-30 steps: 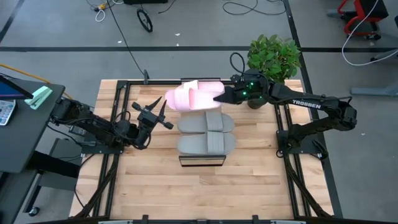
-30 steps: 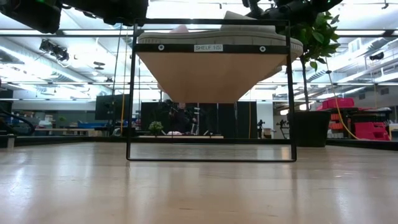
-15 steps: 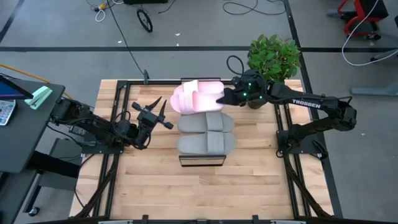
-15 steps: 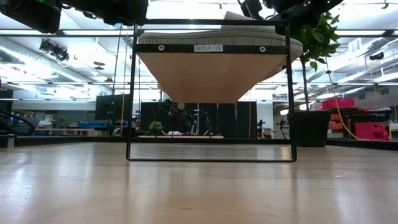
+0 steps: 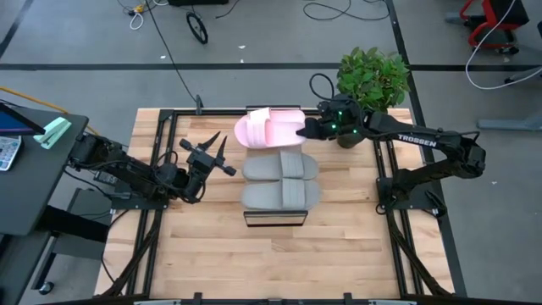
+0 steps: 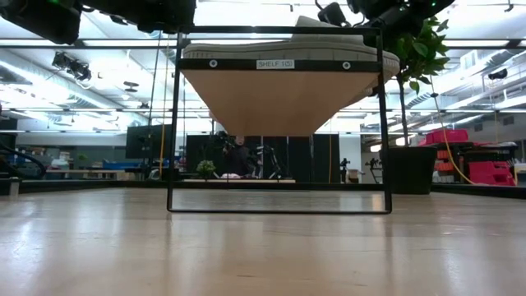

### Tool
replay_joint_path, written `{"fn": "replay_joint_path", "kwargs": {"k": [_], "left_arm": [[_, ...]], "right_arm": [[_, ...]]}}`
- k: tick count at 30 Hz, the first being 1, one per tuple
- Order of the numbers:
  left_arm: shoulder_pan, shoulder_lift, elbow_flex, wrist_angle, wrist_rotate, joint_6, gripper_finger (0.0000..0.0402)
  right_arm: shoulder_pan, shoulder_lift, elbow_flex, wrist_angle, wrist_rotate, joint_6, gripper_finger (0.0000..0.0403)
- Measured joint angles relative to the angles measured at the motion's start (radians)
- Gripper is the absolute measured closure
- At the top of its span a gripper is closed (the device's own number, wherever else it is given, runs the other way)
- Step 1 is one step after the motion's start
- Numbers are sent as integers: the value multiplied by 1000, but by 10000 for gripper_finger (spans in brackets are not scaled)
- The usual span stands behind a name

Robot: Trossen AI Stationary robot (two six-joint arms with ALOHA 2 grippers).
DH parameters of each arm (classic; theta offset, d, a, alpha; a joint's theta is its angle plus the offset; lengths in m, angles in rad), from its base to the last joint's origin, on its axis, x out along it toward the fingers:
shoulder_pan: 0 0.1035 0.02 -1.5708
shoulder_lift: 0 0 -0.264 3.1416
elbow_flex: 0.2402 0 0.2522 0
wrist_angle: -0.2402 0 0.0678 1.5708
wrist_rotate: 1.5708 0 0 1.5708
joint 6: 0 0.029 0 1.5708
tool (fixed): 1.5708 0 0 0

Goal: Pick and place slides into the shelf
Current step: Put the pink slipper on the shelf

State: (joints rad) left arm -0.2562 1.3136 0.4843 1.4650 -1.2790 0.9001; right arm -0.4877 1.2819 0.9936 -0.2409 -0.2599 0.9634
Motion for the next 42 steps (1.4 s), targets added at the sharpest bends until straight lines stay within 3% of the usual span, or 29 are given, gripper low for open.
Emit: {"fn": "replay_joint_path", "kwargs": {"k": [12, 27, 34, 42], "left_arm": [[20, 0, 0, 0, 0, -12, 294], [20, 0, 0, 0, 0, -42, 294], [20, 0, 0, -1, 0, -45, 294], [20, 0, 0, -1, 0, -42, 294]], "right_arm": [[-3, 0, 0, 4, 70, -51, 344], [17, 27, 0, 3, -34, -33, 344], [23, 114, 2, 16, -55, -57, 344], [10, 103, 2, -5, -61, -67, 344]]}}
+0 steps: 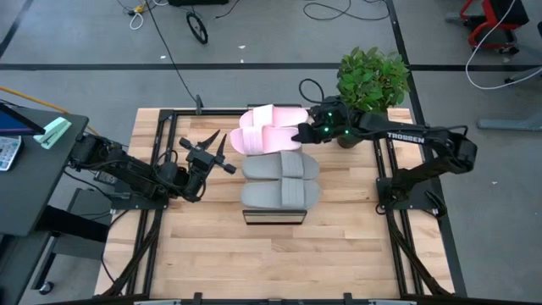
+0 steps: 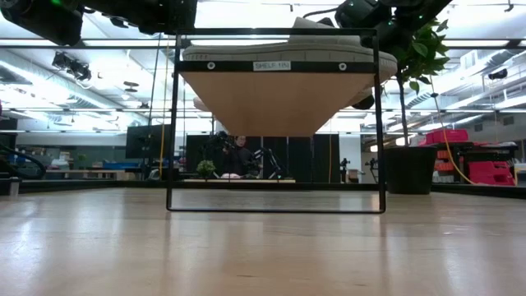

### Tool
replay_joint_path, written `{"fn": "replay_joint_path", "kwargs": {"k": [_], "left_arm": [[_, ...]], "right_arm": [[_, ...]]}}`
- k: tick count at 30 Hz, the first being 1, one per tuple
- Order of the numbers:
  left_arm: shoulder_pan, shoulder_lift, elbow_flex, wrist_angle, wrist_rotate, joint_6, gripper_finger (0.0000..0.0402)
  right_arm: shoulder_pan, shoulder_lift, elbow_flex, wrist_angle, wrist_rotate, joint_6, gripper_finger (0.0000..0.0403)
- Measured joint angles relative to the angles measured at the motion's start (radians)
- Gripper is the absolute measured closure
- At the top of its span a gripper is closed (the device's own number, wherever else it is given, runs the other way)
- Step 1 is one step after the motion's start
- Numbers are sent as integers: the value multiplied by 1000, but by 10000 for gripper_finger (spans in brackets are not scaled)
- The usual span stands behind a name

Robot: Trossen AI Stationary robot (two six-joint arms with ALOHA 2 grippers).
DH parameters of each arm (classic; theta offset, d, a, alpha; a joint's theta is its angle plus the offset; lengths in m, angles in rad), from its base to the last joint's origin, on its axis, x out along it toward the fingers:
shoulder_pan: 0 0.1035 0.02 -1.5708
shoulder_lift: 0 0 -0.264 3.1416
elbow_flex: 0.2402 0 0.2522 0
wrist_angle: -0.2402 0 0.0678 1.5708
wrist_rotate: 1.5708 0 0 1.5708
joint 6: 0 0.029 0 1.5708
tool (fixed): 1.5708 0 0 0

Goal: Pick and place slides into the shelf
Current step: Put the pink slipper on the shelf

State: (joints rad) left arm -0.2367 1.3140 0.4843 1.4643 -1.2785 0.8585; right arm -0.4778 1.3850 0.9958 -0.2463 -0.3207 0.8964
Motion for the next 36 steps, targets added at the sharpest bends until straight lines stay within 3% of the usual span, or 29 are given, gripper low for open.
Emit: {"fn": "replay_joint_path", "kwargs": {"k": [23, 30, 36], "left_arm": [[0, 0, 0, 0, -4, 18, 294], [0, 0, 0, 0, -6, 18, 294], [0, 0, 0, 0, -8, 17, 294]], "right_arm": [[3, -4, 22, -129, 51, -11, 344], [5, -3, 132, -317, 94, -66, 344], [4, -2, 136, -352, 108, -65, 344]]}}
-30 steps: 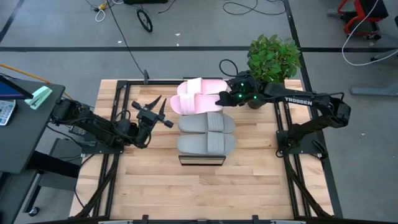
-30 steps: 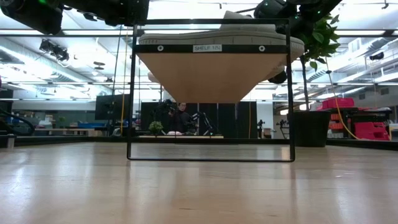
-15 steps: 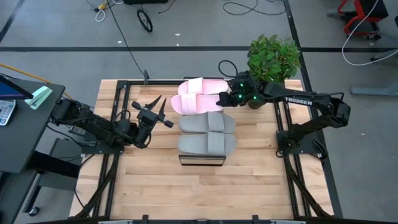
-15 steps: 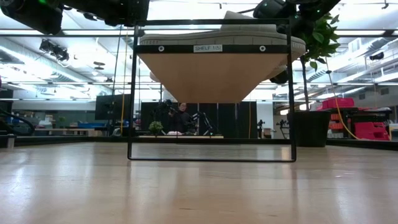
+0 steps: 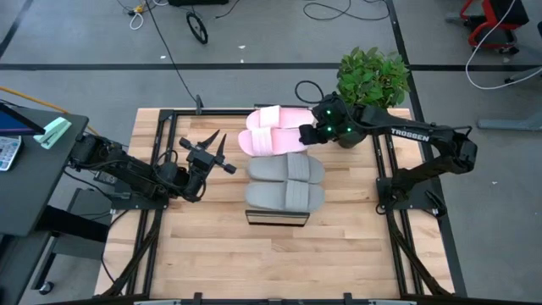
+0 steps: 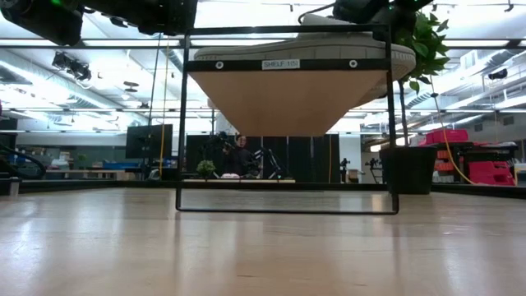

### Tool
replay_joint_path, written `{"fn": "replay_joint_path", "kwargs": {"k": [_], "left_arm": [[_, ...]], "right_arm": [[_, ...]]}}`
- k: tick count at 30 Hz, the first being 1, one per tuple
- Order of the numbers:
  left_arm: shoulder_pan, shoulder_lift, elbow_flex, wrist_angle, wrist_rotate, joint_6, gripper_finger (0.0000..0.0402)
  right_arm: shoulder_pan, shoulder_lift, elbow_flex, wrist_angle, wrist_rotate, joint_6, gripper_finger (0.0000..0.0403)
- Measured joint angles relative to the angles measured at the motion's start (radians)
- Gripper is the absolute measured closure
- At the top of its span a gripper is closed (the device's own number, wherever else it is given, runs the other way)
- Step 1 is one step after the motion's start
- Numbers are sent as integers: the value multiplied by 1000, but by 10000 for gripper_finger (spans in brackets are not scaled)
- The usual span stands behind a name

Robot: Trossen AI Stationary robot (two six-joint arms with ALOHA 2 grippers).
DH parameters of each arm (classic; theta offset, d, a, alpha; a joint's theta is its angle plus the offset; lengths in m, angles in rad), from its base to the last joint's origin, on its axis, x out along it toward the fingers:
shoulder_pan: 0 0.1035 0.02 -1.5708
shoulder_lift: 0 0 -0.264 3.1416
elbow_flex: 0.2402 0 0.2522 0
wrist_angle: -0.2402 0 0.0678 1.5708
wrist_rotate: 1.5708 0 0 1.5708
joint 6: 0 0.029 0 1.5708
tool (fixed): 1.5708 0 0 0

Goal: Pick and place slides into the shelf
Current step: Put the pink slipper on the shelf

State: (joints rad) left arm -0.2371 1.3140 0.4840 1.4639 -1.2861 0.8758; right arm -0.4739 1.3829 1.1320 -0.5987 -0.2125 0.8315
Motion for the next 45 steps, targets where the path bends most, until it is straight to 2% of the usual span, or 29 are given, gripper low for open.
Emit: {"fn": "replay_joint_path", "kwargs": {"k": [12, 20, 28, 37, 45], "left_arm": [[0, 0, 0, 0, -5, 0, 294], [0, 0, 0, 0, -8, 0, 294], [0, 0, 0, 0, -12, 0, 294], [0, 0, 0, 0, -28, 0, 294], [0, 0, 0, 0, -30, -1, 294]], "right_arm": [[0, 7, -32, -4, 5, -3, 342], [-1, 7, -34, -15, 6, -45, 296], [-1, 2, -29, -48, 9, -49, 268], [21, 1, 56, -156, 84, -92, 257], [42, 0, 52, -247, 139, -104, 256]]}}
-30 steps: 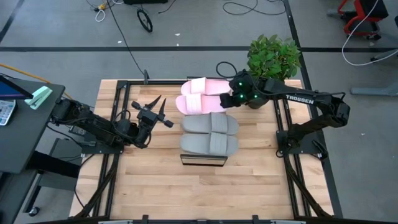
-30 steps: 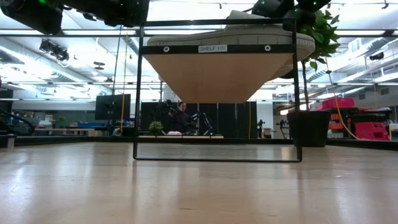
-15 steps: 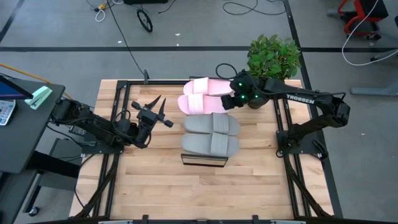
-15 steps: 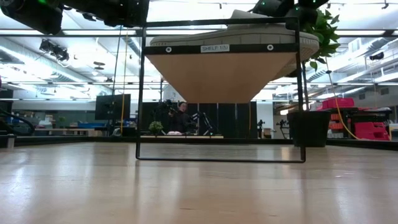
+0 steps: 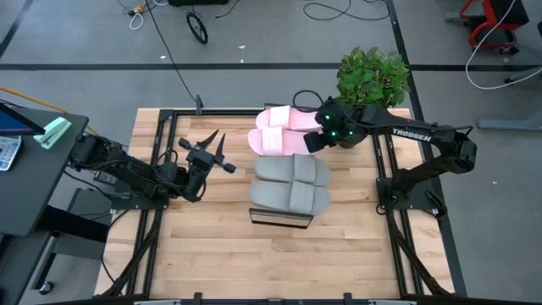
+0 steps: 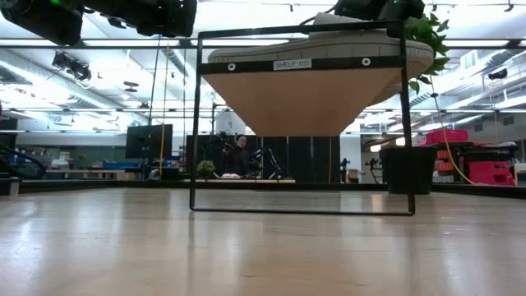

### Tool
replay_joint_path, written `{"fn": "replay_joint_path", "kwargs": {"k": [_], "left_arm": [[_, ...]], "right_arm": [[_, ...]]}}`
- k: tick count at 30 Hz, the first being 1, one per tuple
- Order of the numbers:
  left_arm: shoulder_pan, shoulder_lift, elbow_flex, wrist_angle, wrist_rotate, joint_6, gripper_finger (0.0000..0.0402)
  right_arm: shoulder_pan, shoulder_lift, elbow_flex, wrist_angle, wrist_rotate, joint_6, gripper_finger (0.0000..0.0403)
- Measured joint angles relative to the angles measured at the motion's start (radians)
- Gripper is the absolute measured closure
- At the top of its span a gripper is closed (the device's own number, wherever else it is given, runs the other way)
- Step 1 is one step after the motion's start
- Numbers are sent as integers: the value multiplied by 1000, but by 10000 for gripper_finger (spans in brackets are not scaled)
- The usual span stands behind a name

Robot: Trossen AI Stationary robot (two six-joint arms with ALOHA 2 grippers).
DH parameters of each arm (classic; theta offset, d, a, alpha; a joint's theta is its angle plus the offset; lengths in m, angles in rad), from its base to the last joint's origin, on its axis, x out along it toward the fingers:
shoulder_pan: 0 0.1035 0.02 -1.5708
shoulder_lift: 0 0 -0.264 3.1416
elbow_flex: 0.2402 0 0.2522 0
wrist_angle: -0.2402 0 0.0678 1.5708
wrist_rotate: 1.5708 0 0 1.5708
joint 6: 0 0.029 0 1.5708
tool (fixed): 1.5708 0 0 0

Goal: Pick and place slides into the shelf
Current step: Put the pink slipper on the shelf, then return to Home Position

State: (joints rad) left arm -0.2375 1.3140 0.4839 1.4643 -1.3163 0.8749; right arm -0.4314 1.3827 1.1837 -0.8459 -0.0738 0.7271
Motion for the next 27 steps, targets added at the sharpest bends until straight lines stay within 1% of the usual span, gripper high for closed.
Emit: {"fn": "replay_joint_path", "kwargs": {"k": [4, 7, 13, 18, 22, 27], "left_arm": [[-1, 0, 0, 0, -1, 0, 294], [-2, 0, 0, 0, -7, 0, 294], [-2, 0, 0, 0, -16, 0, 294], [-2, 0, 0, 0, -17, 0, 294], [-2, 0, 0, 0, -23, 0, 294], [-2, 0, 0, 0, -27, 0, 294]], "right_arm": [[10, 0, 0, 2, 5, -27, 254], [11, 0, 0, 2, 5, -48, 241], [11, 0, -1, -12, -10, -50, 191], [11, 1, 31, -26, 0, -28, 152], [11, 1, 82, -109, 41, -24, 141], [29, 1, 152, -246, 125, -24, 145]]}}
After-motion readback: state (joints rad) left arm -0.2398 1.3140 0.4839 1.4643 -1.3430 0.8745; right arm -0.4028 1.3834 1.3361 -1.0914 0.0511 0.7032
